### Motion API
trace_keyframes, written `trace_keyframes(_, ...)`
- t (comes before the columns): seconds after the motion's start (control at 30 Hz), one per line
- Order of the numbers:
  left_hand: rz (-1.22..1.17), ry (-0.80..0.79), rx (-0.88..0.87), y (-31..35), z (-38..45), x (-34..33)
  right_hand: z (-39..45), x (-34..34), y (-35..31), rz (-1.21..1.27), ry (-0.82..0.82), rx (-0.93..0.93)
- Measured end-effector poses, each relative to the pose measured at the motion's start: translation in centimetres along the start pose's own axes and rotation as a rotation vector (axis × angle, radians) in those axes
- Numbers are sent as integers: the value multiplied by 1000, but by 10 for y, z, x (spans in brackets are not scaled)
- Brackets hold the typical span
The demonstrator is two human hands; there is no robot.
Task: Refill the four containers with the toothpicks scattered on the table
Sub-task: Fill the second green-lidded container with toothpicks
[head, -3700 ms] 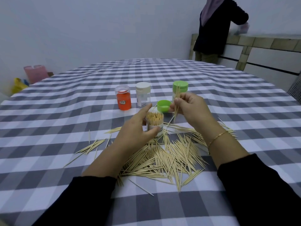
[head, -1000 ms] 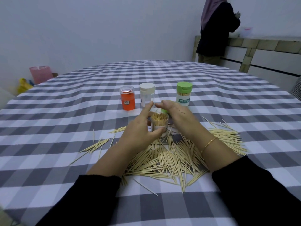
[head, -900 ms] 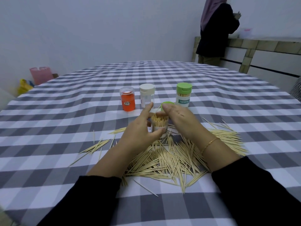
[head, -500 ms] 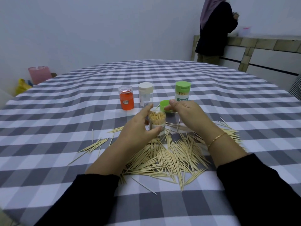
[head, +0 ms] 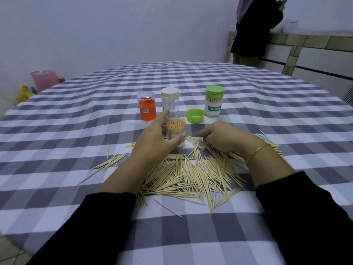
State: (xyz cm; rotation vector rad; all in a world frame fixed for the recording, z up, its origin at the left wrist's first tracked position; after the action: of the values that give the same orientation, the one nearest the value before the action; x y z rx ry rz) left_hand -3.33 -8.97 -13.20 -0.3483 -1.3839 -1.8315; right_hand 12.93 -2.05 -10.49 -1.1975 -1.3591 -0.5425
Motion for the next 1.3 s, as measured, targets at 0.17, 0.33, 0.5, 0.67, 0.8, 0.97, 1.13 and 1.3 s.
trace_keyframes(0.17,13,-16,-2,1,0,-2,9,-3,8,-32,66,-73)
trace_keyframes(0.33,8,-18,0,1,-1,-2,16,-11,7,-35,75,-124)
trace_keyframes(0.5,13,-25,-2,2,-1,-3,14,-7,8,-50,110,-122)
trace_keyframes(0.67,15,-27,-14,4,-1,-2,2,-3,5,-104,-42,-52)
trace_keyframes(0.8,25,-23,-16,4,-1,-3,-7,-3,-1,-137,-150,-8)
trace_keyframes(0.97,25,-24,-14,4,-1,-3,-3,-6,-1,-120,-63,-16)
trace_keyframes(1.13,29,-31,-15,5,-1,-3,5,-7,4,-80,50,-23)
trace_keyframes(1.3,32,-31,-18,5,-1,-3,9,-8,5,-116,95,-38)
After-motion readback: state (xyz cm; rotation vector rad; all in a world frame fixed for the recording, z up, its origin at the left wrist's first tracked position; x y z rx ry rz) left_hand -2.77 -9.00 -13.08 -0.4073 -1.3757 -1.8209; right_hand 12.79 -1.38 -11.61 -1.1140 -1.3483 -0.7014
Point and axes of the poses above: each hand's wrist, its own z-axis towards the middle knuckle, its own x-axis out of the back of the hand, y = z × x, the point moved 3 cm from there along z, towards the middle knuckle, and after that the axes turned 5 degrees about -x, right-handed, at the moved point
